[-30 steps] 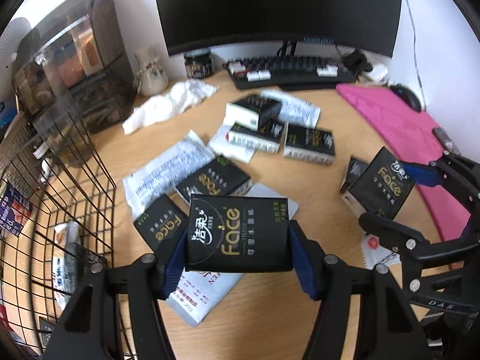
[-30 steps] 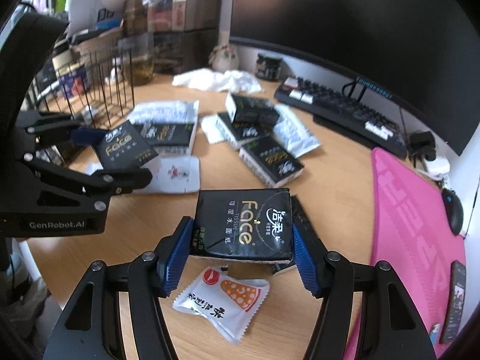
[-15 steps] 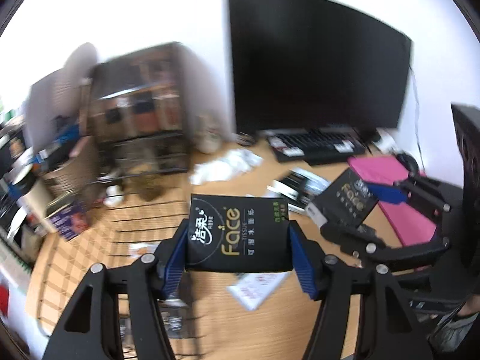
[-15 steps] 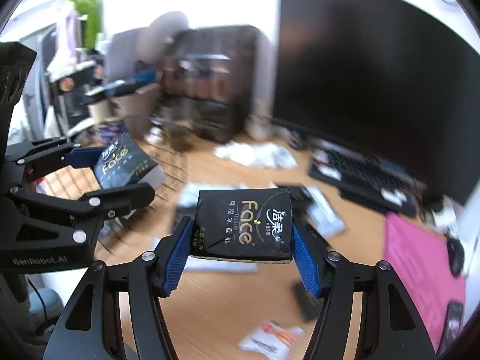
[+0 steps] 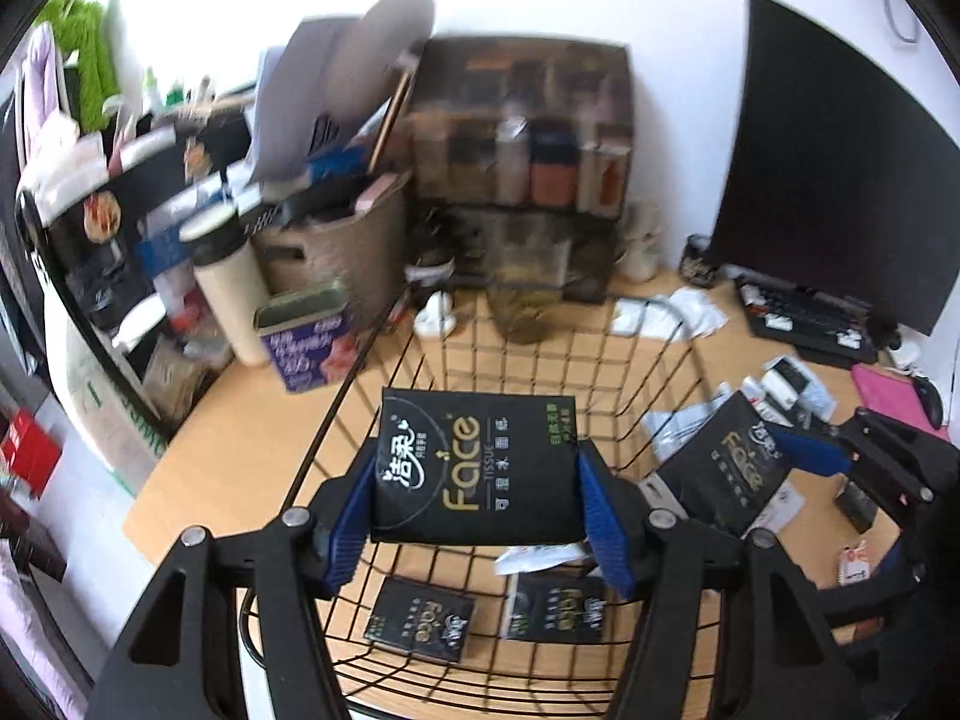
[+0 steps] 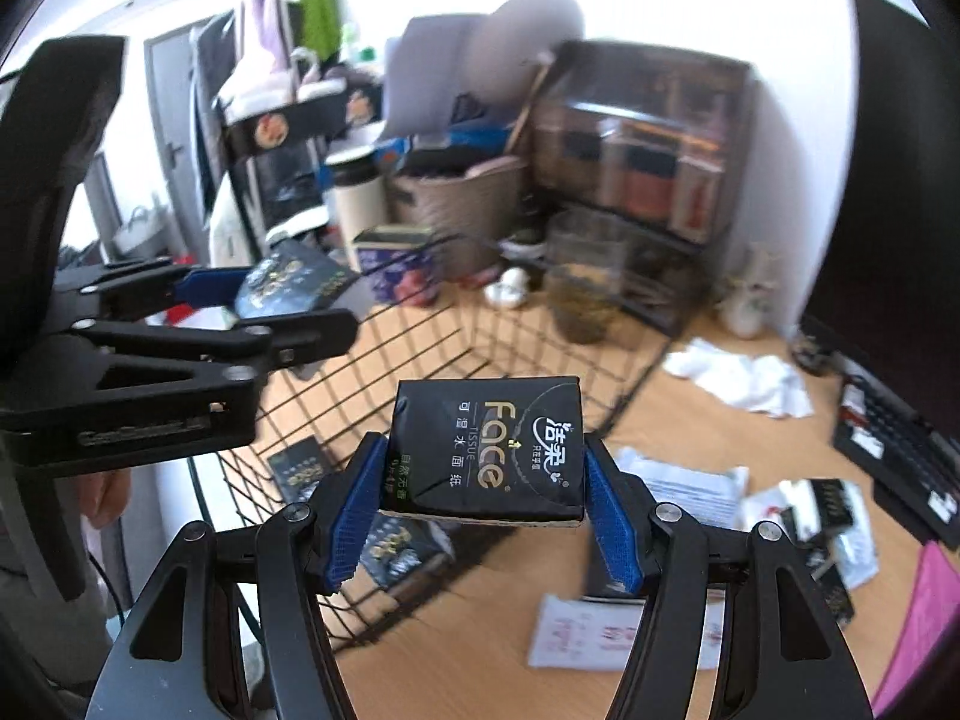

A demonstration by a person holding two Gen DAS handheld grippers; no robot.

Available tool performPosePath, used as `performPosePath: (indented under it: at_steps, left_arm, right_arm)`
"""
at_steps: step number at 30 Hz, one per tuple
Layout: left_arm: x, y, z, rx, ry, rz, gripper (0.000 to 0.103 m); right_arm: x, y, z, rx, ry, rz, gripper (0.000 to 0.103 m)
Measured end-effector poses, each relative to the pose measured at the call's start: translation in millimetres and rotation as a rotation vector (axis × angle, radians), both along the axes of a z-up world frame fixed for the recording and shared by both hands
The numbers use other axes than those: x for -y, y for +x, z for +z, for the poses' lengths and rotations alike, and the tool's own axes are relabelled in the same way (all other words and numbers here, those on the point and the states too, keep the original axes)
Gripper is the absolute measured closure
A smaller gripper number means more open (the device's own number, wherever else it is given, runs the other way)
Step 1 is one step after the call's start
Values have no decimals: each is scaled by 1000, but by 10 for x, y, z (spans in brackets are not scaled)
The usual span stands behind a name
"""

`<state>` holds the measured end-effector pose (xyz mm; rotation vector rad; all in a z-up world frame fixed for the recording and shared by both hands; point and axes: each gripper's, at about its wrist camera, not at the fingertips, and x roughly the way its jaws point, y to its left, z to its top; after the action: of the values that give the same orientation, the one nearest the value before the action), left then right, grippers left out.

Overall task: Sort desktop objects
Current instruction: 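Carry both Face packs over the wire basket and open both tools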

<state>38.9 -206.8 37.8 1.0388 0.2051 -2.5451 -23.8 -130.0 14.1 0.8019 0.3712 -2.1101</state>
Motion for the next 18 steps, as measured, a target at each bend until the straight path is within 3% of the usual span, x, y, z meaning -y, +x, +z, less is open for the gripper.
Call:
performPosePath:
  at_steps: [5,9,18]
  left_arm:
    - [101,-23,-113,7,19,-2,33]
    - [50,-12,-77,-4,8,-19,26]
    - [-303,-43,63,-47,14,-120,26]
  right_arm:
    - [147,-2,-81,-3,12,14,39]
    - [129,-25,-92,-2,2,4,35]
    - [-220,-2,-9,-8,-11,-47,35]
